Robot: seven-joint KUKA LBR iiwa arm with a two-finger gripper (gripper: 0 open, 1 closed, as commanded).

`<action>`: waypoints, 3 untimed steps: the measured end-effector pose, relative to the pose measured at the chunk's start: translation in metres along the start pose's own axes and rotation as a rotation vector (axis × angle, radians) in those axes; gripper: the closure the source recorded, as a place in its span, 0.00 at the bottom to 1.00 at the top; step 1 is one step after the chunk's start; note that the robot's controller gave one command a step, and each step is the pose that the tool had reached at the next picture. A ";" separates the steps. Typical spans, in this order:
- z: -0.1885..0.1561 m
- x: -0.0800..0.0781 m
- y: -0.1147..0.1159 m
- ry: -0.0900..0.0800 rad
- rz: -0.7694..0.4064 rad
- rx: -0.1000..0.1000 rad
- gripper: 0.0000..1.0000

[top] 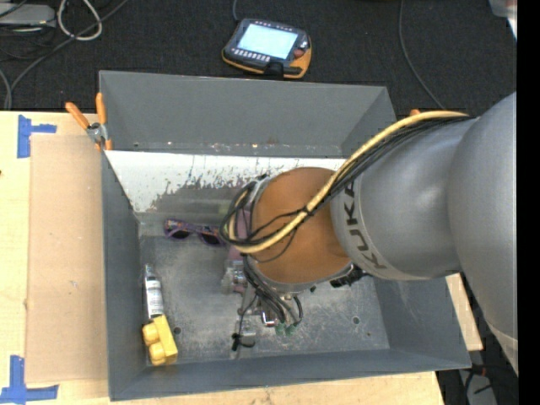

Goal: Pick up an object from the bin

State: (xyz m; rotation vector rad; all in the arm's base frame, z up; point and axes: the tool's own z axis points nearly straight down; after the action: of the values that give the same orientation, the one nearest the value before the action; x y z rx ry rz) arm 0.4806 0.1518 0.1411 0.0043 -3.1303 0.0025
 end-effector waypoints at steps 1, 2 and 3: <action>-0.004 -0.002 -0.001 -0.008 0.006 -0.001 0.00; 0.070 -0.045 -0.084 -0.007 0.067 -0.001 0.00; -0.006 -0.054 -0.077 -0.012 0.186 -0.006 0.00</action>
Offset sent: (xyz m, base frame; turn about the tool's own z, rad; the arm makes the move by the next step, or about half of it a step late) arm 0.0441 -0.0824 -0.0711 0.0641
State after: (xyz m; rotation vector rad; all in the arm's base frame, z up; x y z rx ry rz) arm 0.5344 0.0748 0.1468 -0.2876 -3.1294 -0.0049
